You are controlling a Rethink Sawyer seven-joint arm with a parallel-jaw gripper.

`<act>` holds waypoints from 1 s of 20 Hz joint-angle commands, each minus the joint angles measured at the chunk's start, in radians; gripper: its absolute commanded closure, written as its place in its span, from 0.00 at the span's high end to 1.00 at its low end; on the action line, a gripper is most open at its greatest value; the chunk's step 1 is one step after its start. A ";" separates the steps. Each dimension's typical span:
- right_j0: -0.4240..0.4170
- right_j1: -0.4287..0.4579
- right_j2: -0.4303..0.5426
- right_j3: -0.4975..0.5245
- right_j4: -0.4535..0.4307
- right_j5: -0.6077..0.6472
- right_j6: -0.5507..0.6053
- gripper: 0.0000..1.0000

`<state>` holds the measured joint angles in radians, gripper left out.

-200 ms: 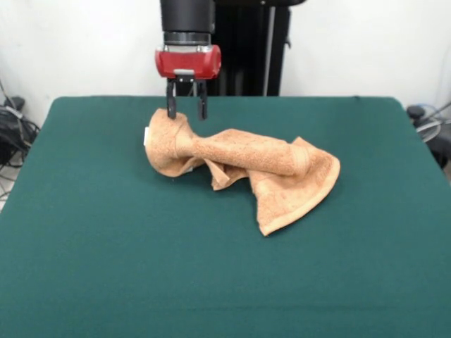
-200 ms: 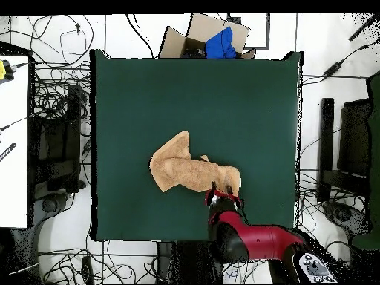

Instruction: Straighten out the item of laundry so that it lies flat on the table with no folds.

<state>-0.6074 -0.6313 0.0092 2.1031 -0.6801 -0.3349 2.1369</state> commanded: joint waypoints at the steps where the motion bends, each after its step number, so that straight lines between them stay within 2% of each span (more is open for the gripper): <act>1: 0.050 0.065 -0.080 -0.123 0.057 -0.071 0.067 1.00; 6: 0.077 0.027 -0.112 -0.122 0.064 -0.077 0.066 1.00; 20: 0.097 0.044 -0.137 -0.130 0.106 -0.108 0.093 1.00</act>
<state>-0.5409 -0.6148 -0.1218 2.0491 -0.6290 -0.3931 2.1369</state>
